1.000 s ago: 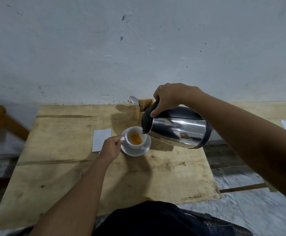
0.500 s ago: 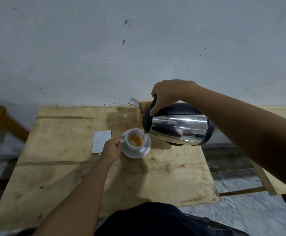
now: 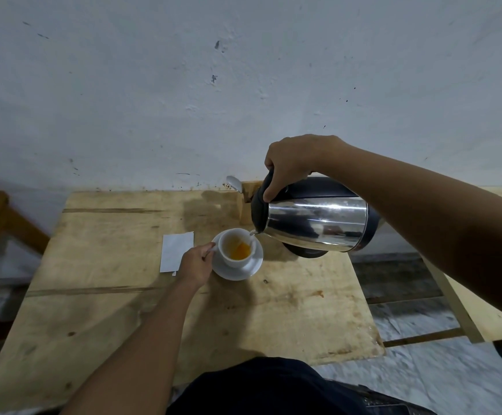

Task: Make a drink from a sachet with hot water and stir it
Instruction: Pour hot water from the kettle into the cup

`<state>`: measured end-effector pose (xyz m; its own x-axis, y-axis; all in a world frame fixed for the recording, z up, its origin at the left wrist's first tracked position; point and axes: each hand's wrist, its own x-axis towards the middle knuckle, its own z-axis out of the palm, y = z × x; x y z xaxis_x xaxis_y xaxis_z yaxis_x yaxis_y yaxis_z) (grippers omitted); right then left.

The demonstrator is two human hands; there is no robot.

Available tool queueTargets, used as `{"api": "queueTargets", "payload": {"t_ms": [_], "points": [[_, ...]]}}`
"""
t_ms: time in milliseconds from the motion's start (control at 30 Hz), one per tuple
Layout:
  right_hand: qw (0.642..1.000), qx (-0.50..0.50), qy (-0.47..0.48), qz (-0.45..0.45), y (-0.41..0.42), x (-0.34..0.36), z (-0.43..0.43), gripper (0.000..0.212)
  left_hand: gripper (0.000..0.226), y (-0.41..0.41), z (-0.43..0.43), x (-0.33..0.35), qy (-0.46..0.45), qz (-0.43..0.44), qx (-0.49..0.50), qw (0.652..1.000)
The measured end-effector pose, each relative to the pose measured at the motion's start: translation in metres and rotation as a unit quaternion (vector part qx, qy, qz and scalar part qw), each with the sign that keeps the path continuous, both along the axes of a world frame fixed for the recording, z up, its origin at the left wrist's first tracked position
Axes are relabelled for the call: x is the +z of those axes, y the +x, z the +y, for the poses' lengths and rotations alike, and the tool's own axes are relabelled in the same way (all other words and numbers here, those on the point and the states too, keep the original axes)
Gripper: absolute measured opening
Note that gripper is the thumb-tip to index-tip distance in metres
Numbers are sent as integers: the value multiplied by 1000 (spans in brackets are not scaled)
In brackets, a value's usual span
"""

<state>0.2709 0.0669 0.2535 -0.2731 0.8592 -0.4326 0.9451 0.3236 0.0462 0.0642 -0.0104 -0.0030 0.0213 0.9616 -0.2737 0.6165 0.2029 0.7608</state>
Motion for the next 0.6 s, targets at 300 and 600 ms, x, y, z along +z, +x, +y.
{"api": "queueTargets", "payload": {"t_ms": [300,600], "points": [[1000,2,-10,3,0,1,0,46,34,2,3,3,-7,6,4,1000],[1000,-14,-17,3,0,6,0,50,34,3,4,3,-23,-7,18,1000]]}}
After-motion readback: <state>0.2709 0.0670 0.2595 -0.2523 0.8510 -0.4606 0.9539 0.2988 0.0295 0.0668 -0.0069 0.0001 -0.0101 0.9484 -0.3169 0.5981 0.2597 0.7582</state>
